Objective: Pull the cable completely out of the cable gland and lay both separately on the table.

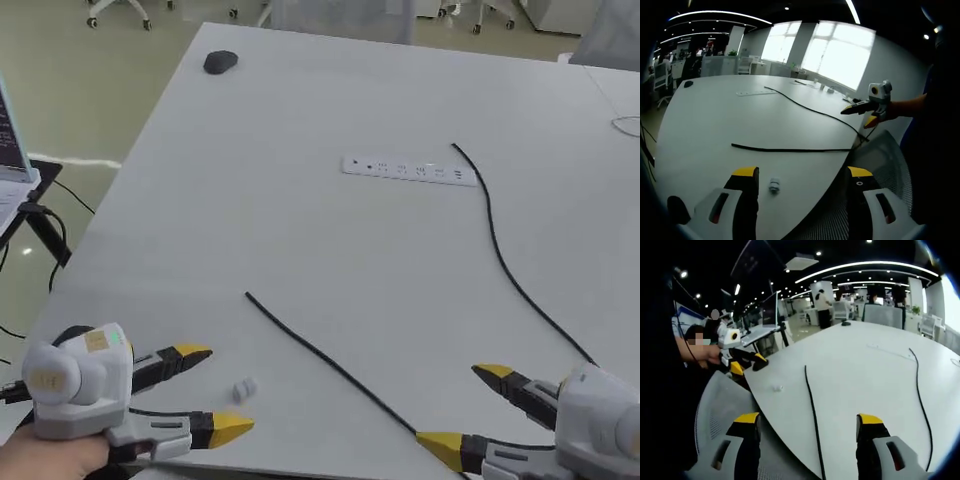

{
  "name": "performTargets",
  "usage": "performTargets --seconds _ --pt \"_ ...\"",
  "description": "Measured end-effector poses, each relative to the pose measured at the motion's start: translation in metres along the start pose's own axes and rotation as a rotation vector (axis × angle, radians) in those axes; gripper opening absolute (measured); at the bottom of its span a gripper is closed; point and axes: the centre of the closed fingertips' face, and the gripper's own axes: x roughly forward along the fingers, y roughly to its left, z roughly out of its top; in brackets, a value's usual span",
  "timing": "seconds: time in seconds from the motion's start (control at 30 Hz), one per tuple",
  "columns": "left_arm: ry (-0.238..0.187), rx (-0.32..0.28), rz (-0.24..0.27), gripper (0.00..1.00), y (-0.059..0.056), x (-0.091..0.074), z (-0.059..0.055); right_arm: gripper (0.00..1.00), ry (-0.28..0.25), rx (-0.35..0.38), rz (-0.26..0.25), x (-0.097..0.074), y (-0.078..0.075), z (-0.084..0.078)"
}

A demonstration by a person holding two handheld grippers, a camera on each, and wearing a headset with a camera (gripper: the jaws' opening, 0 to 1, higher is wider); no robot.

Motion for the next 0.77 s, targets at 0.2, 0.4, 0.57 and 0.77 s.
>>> performTargets --seconds 0.2,0.4,0.57,0.77 --pt "0.027 0.008 0.002 0.74 -0.003 -0.001 -0.009 0.88 0.025 0.007 0.009 0.001 0.006 -0.01" --pt "0.035 -0.002 0.003 0.76 -0.001 -0.001 -0.01 0.9 0.022 0.027 0.01 0.001 0.007 -0.01" --pt "0.022 -0.002 0.003 0.78 -0.002 -0.003 -0.009 0.96 0.016 0.043 0.019 0.003 0.011 -0.009" --pt "0.023 -0.003 0.015 0.79 0.0 -0.008 -0.009 0.99 0.028 0.043 0.038 0.006 0.018 -0.013"
